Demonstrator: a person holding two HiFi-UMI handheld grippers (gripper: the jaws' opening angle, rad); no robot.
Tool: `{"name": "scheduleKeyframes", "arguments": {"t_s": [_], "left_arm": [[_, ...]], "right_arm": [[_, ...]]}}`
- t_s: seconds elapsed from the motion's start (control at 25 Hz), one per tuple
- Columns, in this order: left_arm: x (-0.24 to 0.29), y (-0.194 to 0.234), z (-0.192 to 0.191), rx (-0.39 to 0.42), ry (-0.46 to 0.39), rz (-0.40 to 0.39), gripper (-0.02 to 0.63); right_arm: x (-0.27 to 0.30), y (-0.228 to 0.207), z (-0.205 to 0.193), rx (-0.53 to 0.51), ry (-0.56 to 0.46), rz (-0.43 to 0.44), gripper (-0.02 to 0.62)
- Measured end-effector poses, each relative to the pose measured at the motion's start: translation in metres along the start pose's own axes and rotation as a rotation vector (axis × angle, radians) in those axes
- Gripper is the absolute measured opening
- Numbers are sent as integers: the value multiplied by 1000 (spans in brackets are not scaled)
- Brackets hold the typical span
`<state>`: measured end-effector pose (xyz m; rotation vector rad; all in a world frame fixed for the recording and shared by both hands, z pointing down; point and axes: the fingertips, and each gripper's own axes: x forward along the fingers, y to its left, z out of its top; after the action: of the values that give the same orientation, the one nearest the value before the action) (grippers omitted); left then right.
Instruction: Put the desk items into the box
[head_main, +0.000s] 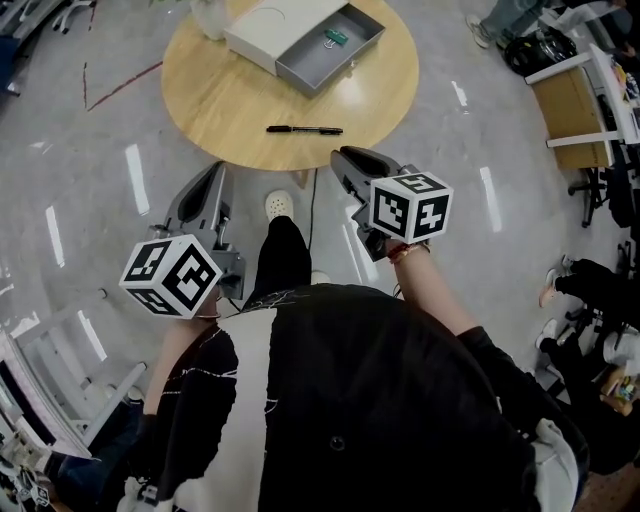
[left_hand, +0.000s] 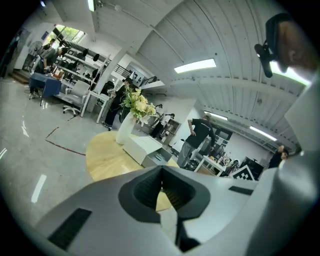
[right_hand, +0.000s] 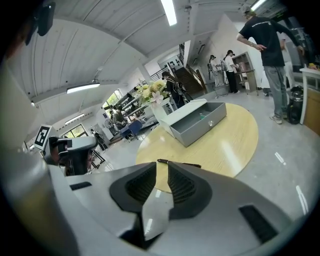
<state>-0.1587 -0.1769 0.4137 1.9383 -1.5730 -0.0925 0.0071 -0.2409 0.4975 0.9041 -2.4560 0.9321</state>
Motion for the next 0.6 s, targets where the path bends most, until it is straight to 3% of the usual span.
{"name": "scheduleKeyframes", "arguments": {"t_s": [0.6], "left_arm": [[-6, 24, 3, -49, -32, 73, 9]], "right_arm": [[32, -1, 6, -44, 68, 28, 104]]}}
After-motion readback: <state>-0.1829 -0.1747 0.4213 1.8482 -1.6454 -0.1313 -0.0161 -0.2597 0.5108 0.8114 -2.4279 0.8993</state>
